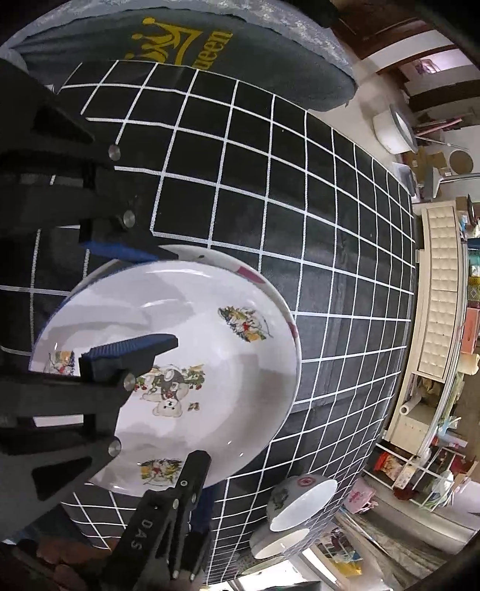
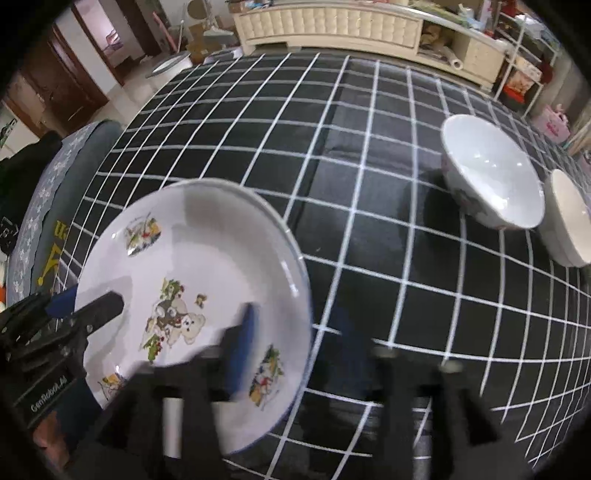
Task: Organize plates and bowls
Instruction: 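Open the right tool and release the animal-print plate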
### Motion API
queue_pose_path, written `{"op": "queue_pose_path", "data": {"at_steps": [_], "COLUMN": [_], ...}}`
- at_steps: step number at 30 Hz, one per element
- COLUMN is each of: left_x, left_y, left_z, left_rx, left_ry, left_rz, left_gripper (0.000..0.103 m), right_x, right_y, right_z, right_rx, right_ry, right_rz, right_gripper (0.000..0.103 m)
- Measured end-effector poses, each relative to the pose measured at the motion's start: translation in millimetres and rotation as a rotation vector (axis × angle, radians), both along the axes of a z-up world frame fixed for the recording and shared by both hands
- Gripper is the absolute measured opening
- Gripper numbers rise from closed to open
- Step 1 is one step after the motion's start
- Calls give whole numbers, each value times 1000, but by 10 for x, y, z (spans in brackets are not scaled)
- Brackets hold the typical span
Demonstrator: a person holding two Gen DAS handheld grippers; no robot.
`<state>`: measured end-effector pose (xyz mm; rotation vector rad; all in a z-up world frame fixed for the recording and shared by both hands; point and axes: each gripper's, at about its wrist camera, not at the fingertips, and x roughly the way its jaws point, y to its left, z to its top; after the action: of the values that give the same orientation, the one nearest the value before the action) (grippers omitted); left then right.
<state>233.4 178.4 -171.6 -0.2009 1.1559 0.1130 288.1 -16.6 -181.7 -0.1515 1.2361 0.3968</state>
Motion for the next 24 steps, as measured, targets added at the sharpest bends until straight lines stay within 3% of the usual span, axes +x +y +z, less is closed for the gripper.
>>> {"op": "queue_pose_path", "data": {"at_steps": [2,3,5,14,24], "left_x": [-32,-56,-91,-149,-6], "left_y": [18,22,33,-204,-726], "left_z": [34,78,154,423,625], "left_rx": [-6,16,49,55,27], "left_ry": [-5,-18,-43,-78,-107], "left_rz": [7,20,28,-46,-140], "left_gripper": [40,50,56,58,58], "right_x": [-5,-7,-18,-172,-216], "right_y": [-42,-55,-52,-122,-637], "right_z": [43,58,67,314,622], "right_rx": [8,9,2,46,23], "right_ry": [-11,-8,-5,-38,-103], "right_rz": [-14,-15,-9,-6,-62], "right_gripper": [74,74,74,78,87]}}
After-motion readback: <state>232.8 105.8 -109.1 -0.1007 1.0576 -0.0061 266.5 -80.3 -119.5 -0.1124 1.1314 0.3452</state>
